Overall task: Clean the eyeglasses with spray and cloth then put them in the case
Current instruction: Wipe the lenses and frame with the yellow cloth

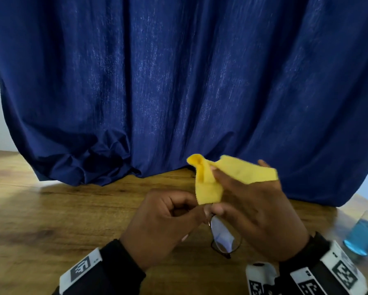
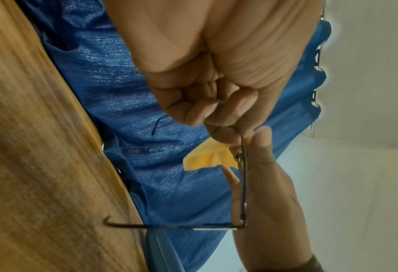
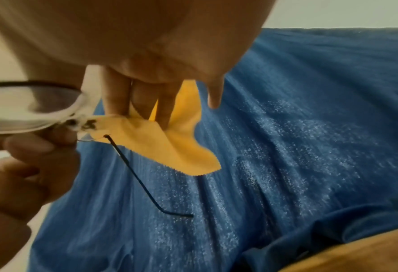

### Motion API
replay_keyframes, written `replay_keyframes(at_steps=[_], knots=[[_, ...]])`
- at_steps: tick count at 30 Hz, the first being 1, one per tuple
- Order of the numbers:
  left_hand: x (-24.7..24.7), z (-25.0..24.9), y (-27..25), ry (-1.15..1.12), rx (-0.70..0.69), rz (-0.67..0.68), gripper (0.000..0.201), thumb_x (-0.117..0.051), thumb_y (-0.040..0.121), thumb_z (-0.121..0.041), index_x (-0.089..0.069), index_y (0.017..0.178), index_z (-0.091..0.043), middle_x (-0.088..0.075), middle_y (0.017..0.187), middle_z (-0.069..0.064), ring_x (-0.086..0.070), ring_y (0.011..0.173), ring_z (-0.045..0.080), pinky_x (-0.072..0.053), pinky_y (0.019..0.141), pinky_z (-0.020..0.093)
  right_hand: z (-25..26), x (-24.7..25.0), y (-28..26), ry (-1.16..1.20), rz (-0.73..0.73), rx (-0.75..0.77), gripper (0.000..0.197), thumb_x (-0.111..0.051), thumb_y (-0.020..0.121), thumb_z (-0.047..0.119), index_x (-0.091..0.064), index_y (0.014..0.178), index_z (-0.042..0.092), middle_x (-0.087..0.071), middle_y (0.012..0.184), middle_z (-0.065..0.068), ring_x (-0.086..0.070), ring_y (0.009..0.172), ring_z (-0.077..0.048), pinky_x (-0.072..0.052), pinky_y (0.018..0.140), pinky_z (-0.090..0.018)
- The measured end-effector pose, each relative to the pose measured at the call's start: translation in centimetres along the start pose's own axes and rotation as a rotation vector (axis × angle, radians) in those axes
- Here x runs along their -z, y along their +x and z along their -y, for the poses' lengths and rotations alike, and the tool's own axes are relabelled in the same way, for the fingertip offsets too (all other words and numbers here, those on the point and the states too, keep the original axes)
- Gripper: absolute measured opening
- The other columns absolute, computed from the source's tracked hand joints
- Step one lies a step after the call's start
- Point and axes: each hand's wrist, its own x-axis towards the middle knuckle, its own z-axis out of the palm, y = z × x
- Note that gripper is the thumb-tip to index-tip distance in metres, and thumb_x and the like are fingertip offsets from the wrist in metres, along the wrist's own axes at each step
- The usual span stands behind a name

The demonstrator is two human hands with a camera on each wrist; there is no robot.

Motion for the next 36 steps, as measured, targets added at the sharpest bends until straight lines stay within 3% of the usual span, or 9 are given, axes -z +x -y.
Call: replay_keyframes(at_steps=[6,12,15,18,20,24,29,32,36], knots=[[-0.4,0.1,-0.3,0.024,-0.034,0.061,0.02,-0.072,0.081,-0.035,-0.078,0.076,-0.016,-0.053,0.045,-0.007,-0.041,0.038,0.006,-0.033,0.04,0.019,-0.1,0.5,-0.1,0.105,-0.114,-0.026,0.042,-0.048,0.094,0.06,-0.063,0.128,0.042,-0.043,0.049,0.026,-0.056,0.063,0.008,-0.023,0.116,-0.059],[0.0,0.2,0.0,0.027,-0.055,-0.012,0.017,-0.071,0.085,-0.026,-0.079,0.078,-0.014,-0.051,0.043,-0.005,-0.041,0.038,0.004,-0.033,0.041,0.015,-0.3,0.3,-0.4,0.139,-0.201,0.064,0.022,-0.068,0.087,0.04,-0.073,0.108,0.038,-0.073,0.073,0.019,-0.066,0.069,0.003,-0.035,0.113,-0.055],[0.3,0.5,0.3,0.01,-0.051,-0.053,0.018,-0.072,0.082,-0.028,-0.08,0.078,-0.012,-0.049,0.042,-0.004,-0.039,0.037,0.004,-0.032,0.041,0.014,-0.7,0.0,-0.4,0.188,-0.267,0.057,0.016,-0.066,0.086,0.029,-0.077,0.098,0.031,-0.077,0.087,0.013,-0.069,0.083,0.002,-0.046,0.107,-0.031],[0.1,0.6,0.4,-0.013,-0.029,-0.067,0.018,-0.072,0.082,-0.031,-0.081,0.081,-0.015,-0.05,0.044,-0.003,-0.041,0.04,0.005,-0.034,0.043,0.015,-0.9,0.1,-0.5,0.134,-0.325,-0.018,0.016,-0.063,0.086,0.028,-0.076,0.095,0.03,-0.074,0.088,0.016,-0.064,0.085,0.009,-0.046,0.085,-0.005],[0.3,0.7,0.4,-0.036,-0.025,-0.094,0.017,-0.071,0.083,-0.031,-0.082,0.086,-0.018,-0.052,0.047,-0.004,-0.045,0.045,0.006,-0.04,0.047,0.015,-1.6,0.2,-0.5,0.088,-0.367,-0.108,0.014,-0.064,0.088,0.029,-0.075,0.095,0.031,-0.071,0.089,0.02,-0.06,0.08,0.014,-0.042,0.072,0.0],[1.0,0.8,0.9,-0.108,-0.054,-0.162,0.015,-0.071,0.082,-0.025,-0.082,0.09,-0.017,-0.066,0.06,0.003,-0.058,0.056,0.009,-0.052,0.056,0.017,-3.2,0.1,-0.5,0.267,-0.349,-0.409,0.018,-0.07,0.087,0.022,-0.071,0.096,0.038,-0.074,0.088,0.017,-0.068,0.083,-0.004,-0.054,0.072,-0.017],[1.7,1.0,1.1,-0.184,-0.084,-0.237,0.012,-0.072,0.081,-0.01,-0.079,0.089,-0.007,-0.078,0.08,0.014,-0.072,0.07,0.016,-0.06,0.066,0.021,-3.3,-1.4,-0.7,0.778,-0.137,-0.735,0.022,-0.064,0.091,0.004,-0.079,0.084,0.018,-0.079,0.089,-0.003,-0.072,0.09,-0.029,-0.057,0.083,-0.043],[1.9,1.1,1.3,-0.189,-0.096,-0.242,0.015,-0.072,0.077,-0.006,-0.077,0.09,-0.001,-0.079,0.086,0.016,-0.076,0.074,0.019,-0.062,0.068,0.021,-3.1,-2.2,-0.7,1.023,0.07,-0.881,0.02,-0.059,0.094,0.01,-0.079,0.092,0.009,-0.077,0.1,-0.012,-0.069,0.1,-0.036,-0.053,0.092,-0.047],[1.7,1.3,1.4,-0.148,-0.139,-0.2,0.013,-0.074,0.071,-0.001,-0.077,0.084,0.0,-0.08,0.085,0.012,-0.078,0.077,0.02,-0.063,0.069,0.023,-2.4,-2.8,-0.5,1.309,0.121,-0.905,0.034,-0.063,0.091,0.026,-0.073,0.1,-0.006,-0.074,0.098,-0.019,-0.068,0.089,-0.027,-0.051,0.089,-0.042]])
